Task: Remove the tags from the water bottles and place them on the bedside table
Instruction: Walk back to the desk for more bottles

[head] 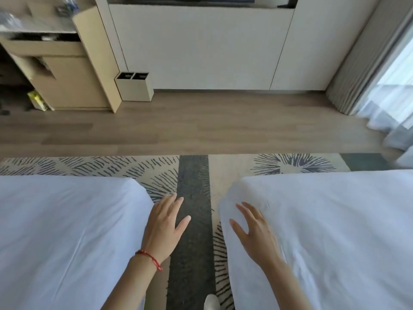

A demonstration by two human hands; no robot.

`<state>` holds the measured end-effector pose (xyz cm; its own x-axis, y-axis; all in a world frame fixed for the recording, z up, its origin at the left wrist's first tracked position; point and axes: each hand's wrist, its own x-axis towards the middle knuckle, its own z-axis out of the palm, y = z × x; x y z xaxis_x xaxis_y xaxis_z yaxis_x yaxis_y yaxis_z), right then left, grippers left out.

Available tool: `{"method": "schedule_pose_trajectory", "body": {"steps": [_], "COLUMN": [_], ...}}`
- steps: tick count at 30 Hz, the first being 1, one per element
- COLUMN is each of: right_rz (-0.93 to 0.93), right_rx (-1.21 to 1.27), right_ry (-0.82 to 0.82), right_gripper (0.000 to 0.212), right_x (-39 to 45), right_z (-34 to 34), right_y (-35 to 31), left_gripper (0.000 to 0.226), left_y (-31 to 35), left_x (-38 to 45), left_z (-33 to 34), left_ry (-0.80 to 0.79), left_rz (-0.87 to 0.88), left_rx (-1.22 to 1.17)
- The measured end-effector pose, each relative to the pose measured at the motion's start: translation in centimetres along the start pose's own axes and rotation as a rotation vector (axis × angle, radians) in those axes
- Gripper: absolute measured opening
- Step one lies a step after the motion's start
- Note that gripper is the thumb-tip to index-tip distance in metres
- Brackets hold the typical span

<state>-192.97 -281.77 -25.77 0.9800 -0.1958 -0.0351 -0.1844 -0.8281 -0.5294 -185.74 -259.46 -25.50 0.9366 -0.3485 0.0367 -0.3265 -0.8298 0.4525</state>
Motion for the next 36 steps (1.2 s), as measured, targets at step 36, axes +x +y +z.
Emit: {"method": "schedule_pose_trajectory", "body": {"steps": [36], "right_rz": [-0.113], "right_rx": [-0.089], "right_ry": [-0.083], "right_gripper": [0.05], "right_x": [72.2], "right_z": [3.0], "right_y": [-6.3], "left_gripper": [0.059], "left_y": [-19.8], "left_x": [66.0], "left_z": [-5.4], "left_ry": [0.017], "left_rz": [-0.158], "left_rx": [0.067]}}
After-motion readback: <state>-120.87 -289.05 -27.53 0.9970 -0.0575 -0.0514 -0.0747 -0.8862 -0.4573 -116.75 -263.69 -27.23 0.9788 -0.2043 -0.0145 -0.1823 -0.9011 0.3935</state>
